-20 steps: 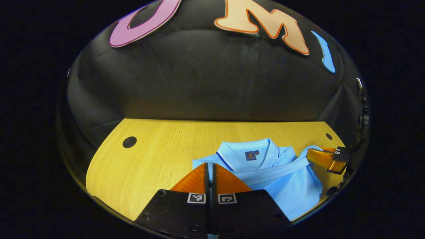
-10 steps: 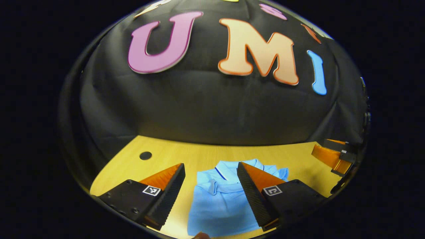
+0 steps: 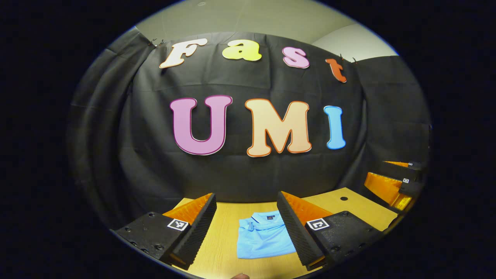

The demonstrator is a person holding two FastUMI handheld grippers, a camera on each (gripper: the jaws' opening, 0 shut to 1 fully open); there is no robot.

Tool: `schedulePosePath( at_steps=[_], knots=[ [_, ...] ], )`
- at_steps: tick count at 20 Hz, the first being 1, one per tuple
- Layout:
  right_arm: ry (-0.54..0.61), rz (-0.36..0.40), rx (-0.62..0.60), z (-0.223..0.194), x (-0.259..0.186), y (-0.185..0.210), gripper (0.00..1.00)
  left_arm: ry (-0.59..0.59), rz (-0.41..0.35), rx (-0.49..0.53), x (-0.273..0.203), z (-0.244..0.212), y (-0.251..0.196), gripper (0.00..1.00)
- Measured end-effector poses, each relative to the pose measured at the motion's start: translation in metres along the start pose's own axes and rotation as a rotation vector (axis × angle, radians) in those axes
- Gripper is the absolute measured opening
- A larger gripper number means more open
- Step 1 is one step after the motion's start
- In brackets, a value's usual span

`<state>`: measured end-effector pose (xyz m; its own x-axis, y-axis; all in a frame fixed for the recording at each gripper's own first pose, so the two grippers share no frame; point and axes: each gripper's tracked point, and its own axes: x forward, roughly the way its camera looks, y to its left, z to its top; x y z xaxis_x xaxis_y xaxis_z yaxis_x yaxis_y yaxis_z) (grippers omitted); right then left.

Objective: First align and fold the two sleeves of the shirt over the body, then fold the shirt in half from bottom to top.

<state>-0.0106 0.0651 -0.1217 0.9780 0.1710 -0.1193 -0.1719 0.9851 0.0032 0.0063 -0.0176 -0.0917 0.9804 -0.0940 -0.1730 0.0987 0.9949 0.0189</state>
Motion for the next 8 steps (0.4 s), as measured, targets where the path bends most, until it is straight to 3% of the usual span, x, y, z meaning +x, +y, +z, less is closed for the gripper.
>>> schedulePosePath(
  at_steps=[3,8],
  knots=[
    [-0.051,-0.01,-0.046,0.018,-0.053,0.014,1.0,-0.039,0.002,0.008,-0.053,0.016,0.007,0.94],
    [-0.062,-0.027,-0.044,0.031,-0.099,0.023,0.98,-0.057,0.015,-0.016,-0.113,0.024,0.019,0.94]
  ],
)
